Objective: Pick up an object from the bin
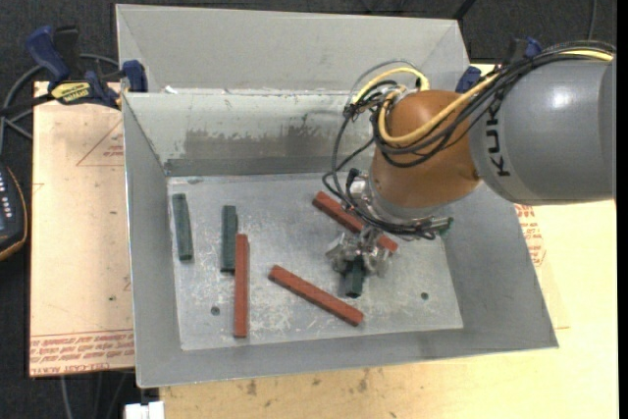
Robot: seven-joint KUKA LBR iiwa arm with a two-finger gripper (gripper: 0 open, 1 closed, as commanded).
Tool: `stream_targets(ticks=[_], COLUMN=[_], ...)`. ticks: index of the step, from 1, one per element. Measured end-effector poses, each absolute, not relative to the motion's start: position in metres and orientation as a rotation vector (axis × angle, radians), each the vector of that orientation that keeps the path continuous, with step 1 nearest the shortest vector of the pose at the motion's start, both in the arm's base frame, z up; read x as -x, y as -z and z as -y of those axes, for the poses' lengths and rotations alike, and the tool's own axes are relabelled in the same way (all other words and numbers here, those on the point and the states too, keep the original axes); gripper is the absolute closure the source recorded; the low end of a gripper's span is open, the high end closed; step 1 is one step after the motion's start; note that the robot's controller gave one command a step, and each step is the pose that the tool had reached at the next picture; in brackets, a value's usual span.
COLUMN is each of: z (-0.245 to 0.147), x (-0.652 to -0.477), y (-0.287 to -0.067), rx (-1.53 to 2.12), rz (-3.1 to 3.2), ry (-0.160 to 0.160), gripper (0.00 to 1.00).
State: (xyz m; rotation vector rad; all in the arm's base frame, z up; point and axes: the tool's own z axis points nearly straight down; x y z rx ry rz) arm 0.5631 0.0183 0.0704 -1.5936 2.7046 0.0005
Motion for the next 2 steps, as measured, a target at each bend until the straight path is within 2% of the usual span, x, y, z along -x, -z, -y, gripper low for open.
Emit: stream_targets(ticks=[1,2], z=[-0.03,-0.073], x=[-0.567,-0.593], y=[-0.197,-0.301], rx=[1.566,1.979], rz=[-2.711,-2.429], ry=[0.005,0.003], gripper=[1.0,1.0])
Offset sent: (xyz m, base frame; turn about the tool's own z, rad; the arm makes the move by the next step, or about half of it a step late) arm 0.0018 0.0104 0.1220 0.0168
